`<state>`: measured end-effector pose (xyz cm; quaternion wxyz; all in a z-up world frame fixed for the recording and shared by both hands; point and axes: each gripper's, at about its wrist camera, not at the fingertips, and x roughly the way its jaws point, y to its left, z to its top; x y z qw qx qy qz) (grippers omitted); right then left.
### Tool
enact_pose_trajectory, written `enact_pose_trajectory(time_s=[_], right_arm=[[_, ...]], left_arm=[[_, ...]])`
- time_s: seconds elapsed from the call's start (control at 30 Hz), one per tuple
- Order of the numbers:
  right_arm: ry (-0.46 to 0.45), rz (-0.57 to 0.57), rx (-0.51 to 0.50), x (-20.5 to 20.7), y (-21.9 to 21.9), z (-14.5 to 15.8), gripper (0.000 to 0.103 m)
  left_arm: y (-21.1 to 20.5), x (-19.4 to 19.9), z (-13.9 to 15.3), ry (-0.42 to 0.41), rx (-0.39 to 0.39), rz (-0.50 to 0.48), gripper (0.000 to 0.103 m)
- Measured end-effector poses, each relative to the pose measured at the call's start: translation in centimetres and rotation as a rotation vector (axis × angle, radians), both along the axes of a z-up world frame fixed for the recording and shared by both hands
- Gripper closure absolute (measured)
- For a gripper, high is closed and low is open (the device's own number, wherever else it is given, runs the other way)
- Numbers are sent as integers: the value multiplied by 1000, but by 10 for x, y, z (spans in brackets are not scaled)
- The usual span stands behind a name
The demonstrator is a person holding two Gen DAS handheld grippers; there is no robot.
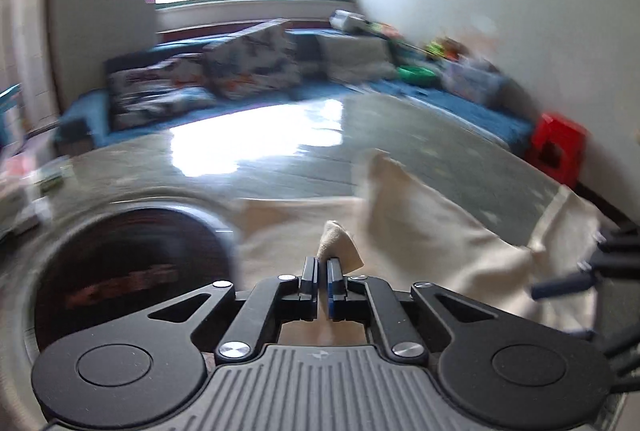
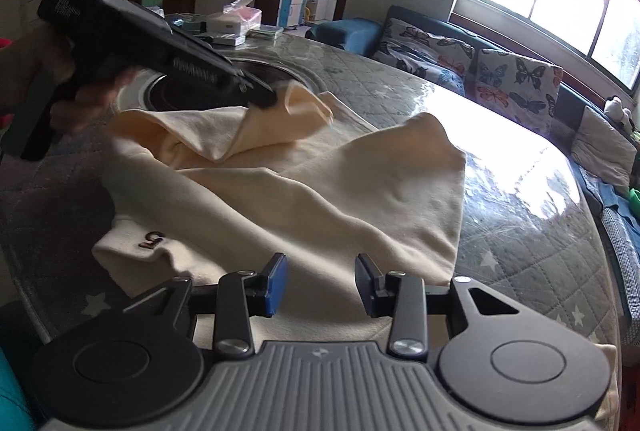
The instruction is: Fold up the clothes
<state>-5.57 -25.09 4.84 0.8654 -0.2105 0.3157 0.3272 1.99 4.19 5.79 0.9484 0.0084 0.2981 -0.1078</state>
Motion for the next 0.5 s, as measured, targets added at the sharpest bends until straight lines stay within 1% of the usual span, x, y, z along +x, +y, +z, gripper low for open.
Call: enact_pose_trajectory(time_s=[0.13,0.2,0.27,0.37,0.43,0.5], right_arm=[[36,45,27,-5,5,3,65],[54,81,37,-10,9,5,65],[69,133,50,-17,13,7,62],[70,204,29,-28,23,7,62],[75,231,12,-32,30,4,62],[63,238,-17,-35,34,1,65]], left_arm=[[51,-13,7,-12,-25,150,98],[77,-20,8,-8,-27,220,98],[101,-28,4,5,-27,281,98],[128,-39,-5,31,-22,349,98],[138,-46,-12,50,-27,377,98],[144,-52,-20,64,-27,398,98]])
